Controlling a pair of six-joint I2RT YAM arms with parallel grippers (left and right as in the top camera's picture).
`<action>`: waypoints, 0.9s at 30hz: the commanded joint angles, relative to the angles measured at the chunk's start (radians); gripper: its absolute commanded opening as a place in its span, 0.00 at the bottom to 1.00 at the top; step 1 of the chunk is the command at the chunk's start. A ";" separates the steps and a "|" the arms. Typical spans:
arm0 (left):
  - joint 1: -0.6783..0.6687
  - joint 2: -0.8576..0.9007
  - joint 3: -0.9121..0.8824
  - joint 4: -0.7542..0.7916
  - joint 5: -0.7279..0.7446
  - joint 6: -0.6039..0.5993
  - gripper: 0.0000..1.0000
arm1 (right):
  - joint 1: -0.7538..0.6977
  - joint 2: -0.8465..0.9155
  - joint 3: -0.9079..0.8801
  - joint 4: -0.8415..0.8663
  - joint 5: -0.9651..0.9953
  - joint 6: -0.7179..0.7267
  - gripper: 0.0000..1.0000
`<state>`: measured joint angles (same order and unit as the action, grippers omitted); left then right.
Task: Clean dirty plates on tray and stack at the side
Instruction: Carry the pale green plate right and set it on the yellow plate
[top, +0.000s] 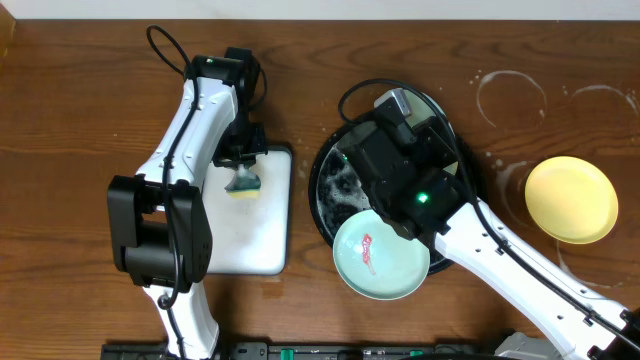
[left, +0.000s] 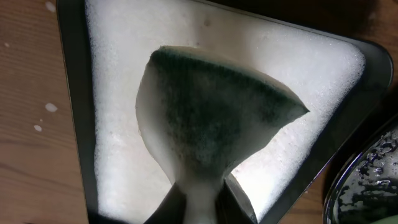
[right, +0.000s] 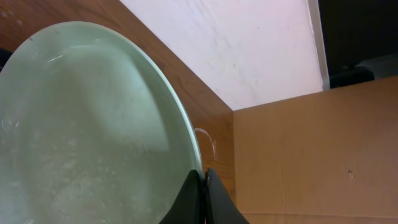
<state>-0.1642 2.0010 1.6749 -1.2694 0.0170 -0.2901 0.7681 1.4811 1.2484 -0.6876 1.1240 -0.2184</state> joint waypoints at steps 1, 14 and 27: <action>0.006 0.008 -0.003 -0.001 -0.002 0.010 0.10 | -0.006 -0.016 0.012 0.003 0.039 0.028 0.01; 0.006 0.008 -0.003 0.000 -0.002 0.009 0.10 | -0.016 -0.016 0.012 0.003 0.040 0.083 0.01; 0.006 0.008 -0.003 0.011 -0.002 0.009 0.10 | -0.018 -0.015 0.012 0.000 0.053 0.106 0.01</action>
<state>-0.1642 2.0010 1.6749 -1.2552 0.0174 -0.2901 0.7578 1.4811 1.2484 -0.6857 1.1854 -0.1642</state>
